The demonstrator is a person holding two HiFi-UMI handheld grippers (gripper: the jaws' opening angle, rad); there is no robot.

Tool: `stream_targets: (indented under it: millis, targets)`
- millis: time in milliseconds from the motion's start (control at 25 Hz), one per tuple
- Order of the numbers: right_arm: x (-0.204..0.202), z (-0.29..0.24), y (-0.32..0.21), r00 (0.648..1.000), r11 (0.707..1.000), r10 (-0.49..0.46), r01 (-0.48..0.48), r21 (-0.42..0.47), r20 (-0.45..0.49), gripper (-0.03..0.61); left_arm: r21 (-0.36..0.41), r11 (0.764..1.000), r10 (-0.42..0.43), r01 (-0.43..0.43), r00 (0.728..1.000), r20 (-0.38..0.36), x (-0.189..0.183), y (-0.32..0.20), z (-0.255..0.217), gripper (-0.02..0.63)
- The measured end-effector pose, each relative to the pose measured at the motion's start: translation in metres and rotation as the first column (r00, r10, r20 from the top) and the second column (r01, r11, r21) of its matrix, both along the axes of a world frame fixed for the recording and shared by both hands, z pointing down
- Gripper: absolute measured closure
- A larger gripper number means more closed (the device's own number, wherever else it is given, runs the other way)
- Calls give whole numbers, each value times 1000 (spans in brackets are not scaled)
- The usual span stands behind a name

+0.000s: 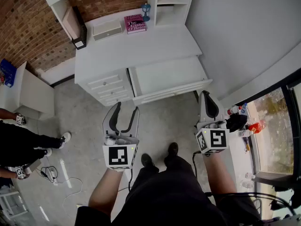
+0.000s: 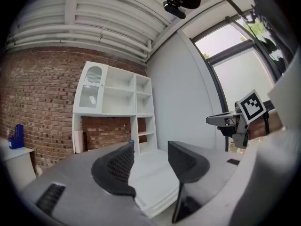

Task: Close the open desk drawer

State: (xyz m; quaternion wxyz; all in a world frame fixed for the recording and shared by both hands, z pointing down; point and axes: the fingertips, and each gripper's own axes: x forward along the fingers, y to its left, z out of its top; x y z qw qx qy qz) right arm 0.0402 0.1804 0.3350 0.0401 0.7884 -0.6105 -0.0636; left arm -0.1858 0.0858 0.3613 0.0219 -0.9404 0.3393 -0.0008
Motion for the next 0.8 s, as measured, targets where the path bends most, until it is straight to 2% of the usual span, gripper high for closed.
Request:
stream_targets:
  millis: [280,520,560,640,720,800]
  targets:
    - [-4,-7,24,1000,1000,-5,5,-10,-4,575,-15,1000,-6,6,1000,-1,-3,20,-4,391]
    - [26,8,38,1000,1000,7,-6,-17,31,574,-48,999,-12,12,1000,8,18,32,9,391]
    - [35,15,39,999,999,7,-6,-31,48,557,-63,998,-22,23,1000,11,22,33,14,391]
    - [54,35,38,996,997,10,-4,-72,87,478,-114,992,-53,55,998,21,28,33,31,391]
    - [75,60,38,992,993,22,-8,-114,123,463,-188,978,-87,93,995,39,34,33,55,391]
    - [95,90,37,987,987,32,-5,-162,160,448,-271,954,-117,132,991,72,41,33,86,391]
